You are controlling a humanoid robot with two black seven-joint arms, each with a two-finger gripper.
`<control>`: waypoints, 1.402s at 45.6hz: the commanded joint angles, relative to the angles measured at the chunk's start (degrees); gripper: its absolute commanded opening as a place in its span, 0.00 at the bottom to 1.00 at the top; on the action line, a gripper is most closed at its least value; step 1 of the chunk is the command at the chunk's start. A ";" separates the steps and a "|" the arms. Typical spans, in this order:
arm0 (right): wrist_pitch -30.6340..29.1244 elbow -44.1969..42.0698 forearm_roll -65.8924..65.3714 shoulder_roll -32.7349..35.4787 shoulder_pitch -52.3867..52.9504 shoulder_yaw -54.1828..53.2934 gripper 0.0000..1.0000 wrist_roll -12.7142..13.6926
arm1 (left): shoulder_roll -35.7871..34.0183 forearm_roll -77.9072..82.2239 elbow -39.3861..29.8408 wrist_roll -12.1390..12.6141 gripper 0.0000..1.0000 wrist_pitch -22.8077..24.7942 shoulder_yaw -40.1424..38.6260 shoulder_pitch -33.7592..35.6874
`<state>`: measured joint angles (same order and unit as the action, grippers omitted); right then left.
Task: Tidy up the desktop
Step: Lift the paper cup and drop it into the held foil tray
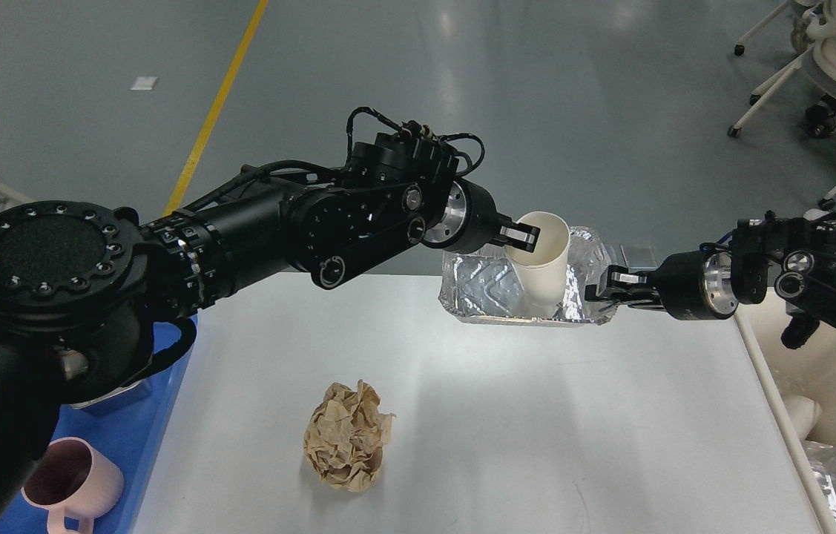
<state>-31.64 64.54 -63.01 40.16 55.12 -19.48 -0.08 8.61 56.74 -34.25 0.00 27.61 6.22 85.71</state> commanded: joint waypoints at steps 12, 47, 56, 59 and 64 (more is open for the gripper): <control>0.00 0.15 0.00 -0.26 -0.19 -0.20 0.00 -0.10 | 2.11 -0.23 1.64 -0.52 0.81 -6.69 -0.68 -1.78; 0.26 0.06 0.00 0.36 -1.86 -0.29 0.00 -0.10 | -19.84 -4.71 -10.29 0.44 0.90 -9.59 -4.55 4.46; 0.35 0.15 0.00 0.44 -2.21 -0.38 0.00 -0.09 | -45.58 -4.00 -36.65 0.27 0.90 -12.23 -2.09 3.50; 0.35 0.15 0.00 0.45 -2.48 -0.38 0.00 -0.10 | -54.46 -3.48 -43.51 0.27 0.90 -12.23 -1.13 2.01; 0.35 0.15 0.00 0.27 -2.65 -0.55 0.00 -0.01 | -67.12 -0.67 -52.39 0.18 0.90 -12.49 -0.68 -2.12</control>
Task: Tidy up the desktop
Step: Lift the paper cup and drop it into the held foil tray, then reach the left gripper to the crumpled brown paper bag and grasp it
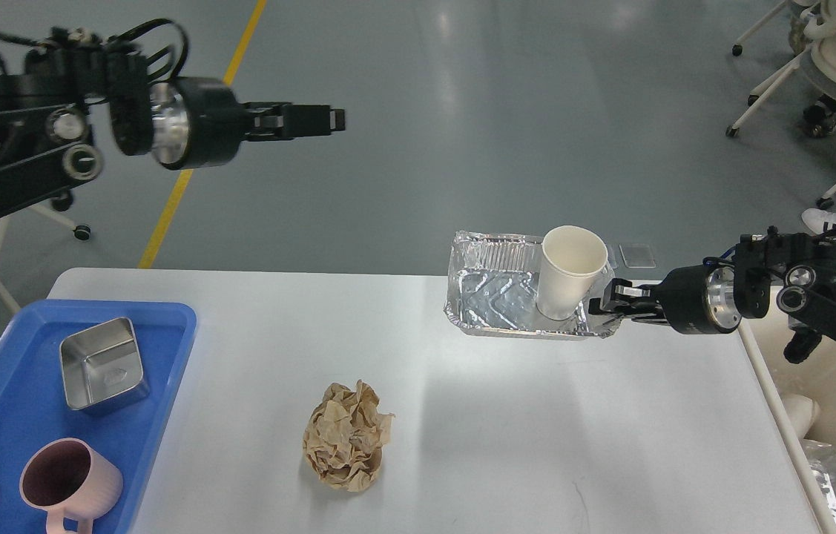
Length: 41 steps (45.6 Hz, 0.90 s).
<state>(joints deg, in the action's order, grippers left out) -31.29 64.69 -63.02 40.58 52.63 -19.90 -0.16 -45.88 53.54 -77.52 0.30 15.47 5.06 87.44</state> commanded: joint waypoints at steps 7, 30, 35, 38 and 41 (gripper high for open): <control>0.00 0.00 0.00 -0.59 -0.16 -0.14 0.00 0.07 | -25.30 5.17 -16.25 -0.21 0.90 -6.14 0.03 -12.37; 0.18 -0.09 -0.09 -0.67 -0.51 -0.14 0.00 -0.02 | -33.49 5.52 -20.56 -8.21 0.90 -29.18 0.30 -40.15; 0.27 -0.18 0.00 -0.67 -0.60 -0.06 0.00 -0.02 | -32.25 5.52 -20.56 -8.21 0.90 -30.06 0.30 -41.38; 0.35 -0.18 -0.09 -0.76 -0.60 -0.05 0.00 -0.02 | -31.46 5.44 -20.56 -8.12 0.90 -29.98 -0.05 -41.21; 0.35 -0.18 0.00 -0.76 -0.68 -0.06 0.00 0.07 | -29.71 5.43 -20.30 -7.77 0.90 -29.89 -0.14 -40.51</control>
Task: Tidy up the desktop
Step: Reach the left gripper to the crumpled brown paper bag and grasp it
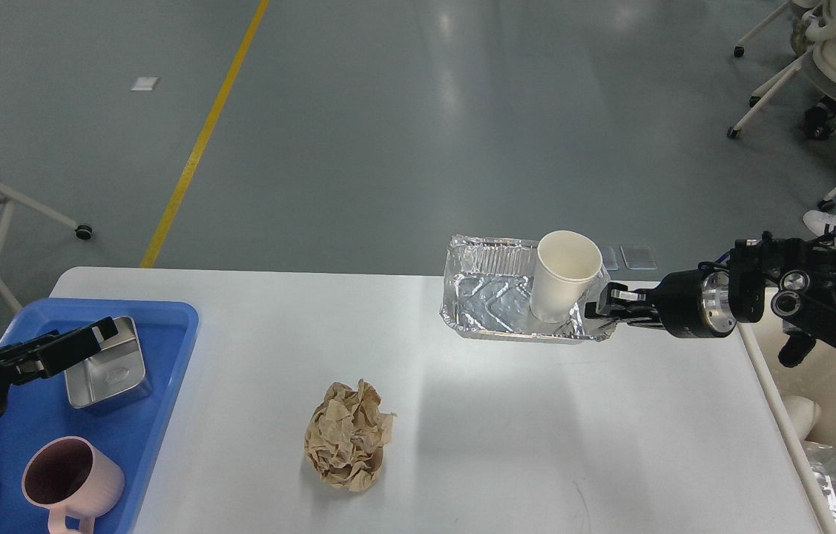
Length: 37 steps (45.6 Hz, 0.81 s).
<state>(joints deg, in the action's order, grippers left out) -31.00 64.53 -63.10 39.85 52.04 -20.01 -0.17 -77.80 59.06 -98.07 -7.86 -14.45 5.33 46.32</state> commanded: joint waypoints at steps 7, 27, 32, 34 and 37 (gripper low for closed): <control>0.14 -0.02 0.08 0.05 -0.45 -0.03 0.00 0.09 | 10.03 -0.34 2.53 0.92 0.90 0.91 -0.15 1.14; 0.59 -0.02 0.08 0.66 -1.33 -0.03 0.00 -0.09 | 37.81 0.01 18.61 0.83 0.90 4.16 10.83 3.51; 0.59 -0.11 0.08 0.66 -1.33 -0.12 0.00 -0.09 | 38.69 0.01 19.93 0.83 0.90 4.16 12.25 3.86; 0.59 -0.02 0.08 0.66 -1.33 -0.12 0.00 -0.09 | 39.04 0.09 20.37 0.83 0.90 4.16 12.33 3.95; 0.67 -0.02 0.08 0.66 -1.33 -0.12 0.00 -0.09 | 39.66 0.09 21.25 0.57 0.90 4.16 12.34 3.95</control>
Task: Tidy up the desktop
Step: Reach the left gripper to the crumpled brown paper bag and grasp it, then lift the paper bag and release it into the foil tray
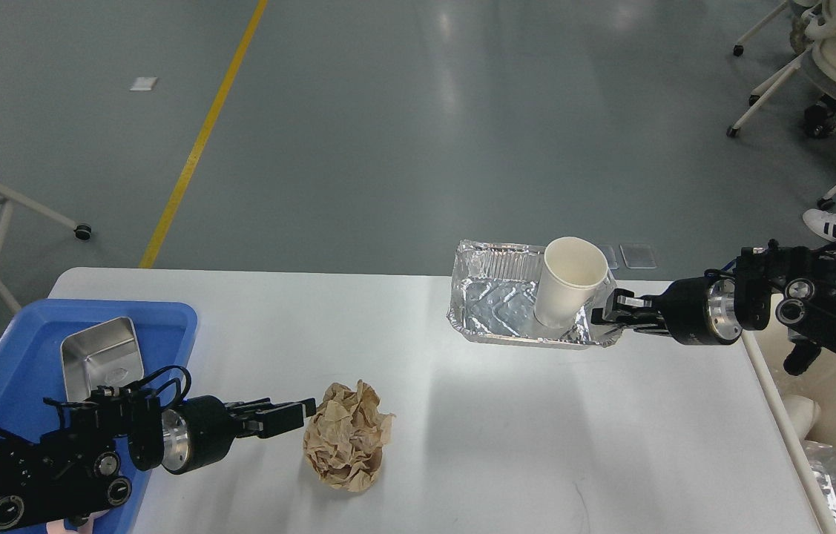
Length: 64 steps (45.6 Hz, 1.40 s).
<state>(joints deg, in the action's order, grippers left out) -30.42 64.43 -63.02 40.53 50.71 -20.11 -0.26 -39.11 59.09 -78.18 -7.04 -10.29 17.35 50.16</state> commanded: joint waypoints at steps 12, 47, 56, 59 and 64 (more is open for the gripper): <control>0.36 0.08 0.00 -0.01 -0.26 -0.11 0.00 -0.10 | 8.25 0.15 6.28 -0.70 0.90 -0.17 0.40 -0.76; 0.45 -0.01 0.00 -0.45 -0.44 -0.72 0.00 -0.10 | 20.04 0.24 12.44 -2.89 0.00 -1.49 7.88 -2.96; 0.45 -0.10 0.00 -0.54 -0.44 -0.72 0.00 -0.10 | 16.00 -0.46 9.55 -5.61 0.00 -1.49 7.09 -0.94; 0.54 -0.10 0.00 -0.63 -0.44 -0.72 0.00 -0.10 | 14.33 -0.55 6.83 -6.85 0.00 -1.40 6.82 0.82; 0.54 -0.18 0.00 -0.63 -0.44 -0.72 0.00 -0.10 | 11.43 -0.81 2.25 -7.55 0.00 -1.14 5.68 4.51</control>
<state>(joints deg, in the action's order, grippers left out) -29.91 64.33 -63.02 39.93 50.27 -20.86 -0.35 -24.71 58.57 -71.51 -13.73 -11.76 24.07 51.18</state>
